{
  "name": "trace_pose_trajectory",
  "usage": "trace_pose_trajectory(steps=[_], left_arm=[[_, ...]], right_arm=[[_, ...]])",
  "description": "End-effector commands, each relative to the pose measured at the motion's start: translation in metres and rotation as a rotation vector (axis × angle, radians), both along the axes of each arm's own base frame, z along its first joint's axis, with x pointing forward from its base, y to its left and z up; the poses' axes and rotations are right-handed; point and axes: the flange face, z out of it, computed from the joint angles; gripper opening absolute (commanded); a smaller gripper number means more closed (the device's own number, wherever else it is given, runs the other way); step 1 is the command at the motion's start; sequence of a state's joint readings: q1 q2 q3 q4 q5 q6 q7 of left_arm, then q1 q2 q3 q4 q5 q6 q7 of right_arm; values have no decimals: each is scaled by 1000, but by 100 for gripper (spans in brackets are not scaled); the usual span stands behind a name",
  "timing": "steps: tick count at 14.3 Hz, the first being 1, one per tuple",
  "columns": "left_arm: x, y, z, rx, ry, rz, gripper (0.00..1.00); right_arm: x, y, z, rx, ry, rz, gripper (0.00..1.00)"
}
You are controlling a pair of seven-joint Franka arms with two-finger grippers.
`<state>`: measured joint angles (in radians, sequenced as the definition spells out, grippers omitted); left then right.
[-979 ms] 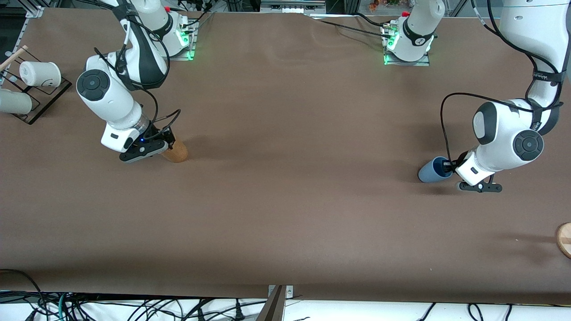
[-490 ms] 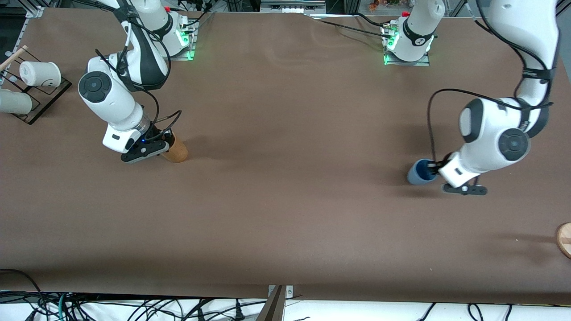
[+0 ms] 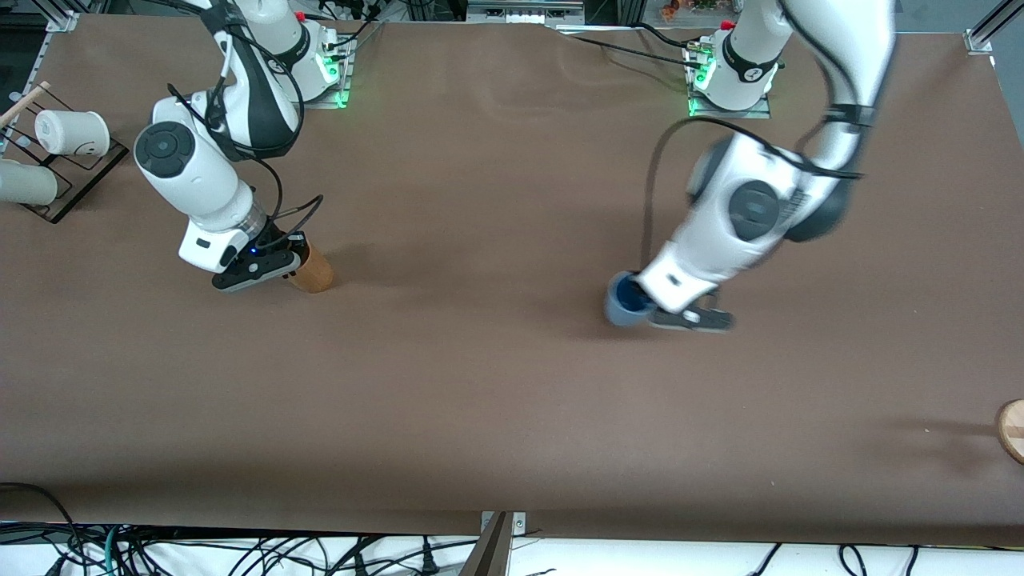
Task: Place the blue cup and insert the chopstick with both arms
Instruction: 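Carry the blue cup toward the table middle while the right gripper lifts the chopstick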
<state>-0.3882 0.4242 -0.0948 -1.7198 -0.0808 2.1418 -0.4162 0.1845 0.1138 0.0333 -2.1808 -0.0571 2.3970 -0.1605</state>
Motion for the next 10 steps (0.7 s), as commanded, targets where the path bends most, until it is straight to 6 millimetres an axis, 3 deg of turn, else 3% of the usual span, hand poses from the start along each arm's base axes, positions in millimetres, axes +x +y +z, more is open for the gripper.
trace_pose_trajectory(steps=[1, 3, 7, 10], left_arm=[[-25, -85, -25, -6, 56, 83, 0], [-48, -131, -43, 8, 80, 131, 0], [-78, -178, -70, 35, 109, 206, 0], [-85, -198, -89, 38, 110, 246, 0]], right_arm=[[-7, -3, 58, -13, -29, 18, 0], [-10, -4, 94, -9, -58, 16, 0], [-2, -1, 174, -9, -27, 3, 0], [-5, 22, 194, -5, -24, 26, 0]])
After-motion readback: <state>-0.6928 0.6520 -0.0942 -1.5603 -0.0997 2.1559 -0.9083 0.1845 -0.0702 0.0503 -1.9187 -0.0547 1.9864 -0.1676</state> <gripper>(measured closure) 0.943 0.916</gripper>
